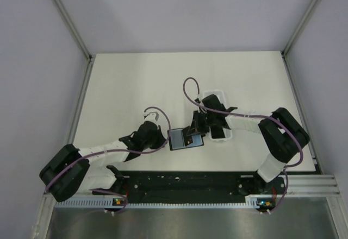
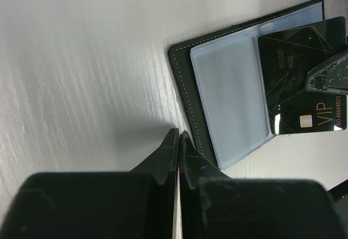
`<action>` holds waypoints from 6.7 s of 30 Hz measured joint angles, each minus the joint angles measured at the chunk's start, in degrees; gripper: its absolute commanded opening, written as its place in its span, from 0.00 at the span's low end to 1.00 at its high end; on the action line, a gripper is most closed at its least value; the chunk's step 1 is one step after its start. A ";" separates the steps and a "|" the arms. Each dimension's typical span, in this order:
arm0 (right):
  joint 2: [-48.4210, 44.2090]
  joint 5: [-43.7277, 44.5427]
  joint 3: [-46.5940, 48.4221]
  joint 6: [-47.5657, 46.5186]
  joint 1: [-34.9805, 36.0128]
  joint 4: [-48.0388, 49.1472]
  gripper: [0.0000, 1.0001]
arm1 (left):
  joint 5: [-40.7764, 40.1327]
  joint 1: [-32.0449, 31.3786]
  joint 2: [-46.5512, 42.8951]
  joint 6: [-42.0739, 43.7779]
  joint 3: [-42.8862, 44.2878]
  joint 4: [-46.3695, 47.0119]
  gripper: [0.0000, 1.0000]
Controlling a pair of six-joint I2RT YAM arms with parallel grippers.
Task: Put the credit cards into the card holder
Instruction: Insert the credit card into the card holder, then pick up the credit card from the storage box.
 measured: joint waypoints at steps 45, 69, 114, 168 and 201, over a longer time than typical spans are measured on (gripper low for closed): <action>2.47 -3.52 -3.63 3.74 -0.63 8.48 0.00 | 0.00 0.00 1.01 -0.02 0.17 1.33 0.00; 5.38 -8.02 -6.73 8.76 -1.01 19.45 0.00 | -0.09 0.02 2.12 0.22 0.81 1.81 0.00; -2.82 19.78 5.22 -2.43 4.35 -17.18 0.00 | 1.49 0.00 3.10 -0.04 0.81 3.32 0.00; 1.68 32.13 14.93 -2.86 12.61 -25.33 0.00 | 2.01 -0.07 2.99 -0.33 1.20 3.21 0.00; -10.01 38.34 6.08 -4.44 -4.92 -27.67 0.29 | 2.40 2.67 -7.85 8.41 13.79 -9.09 0.15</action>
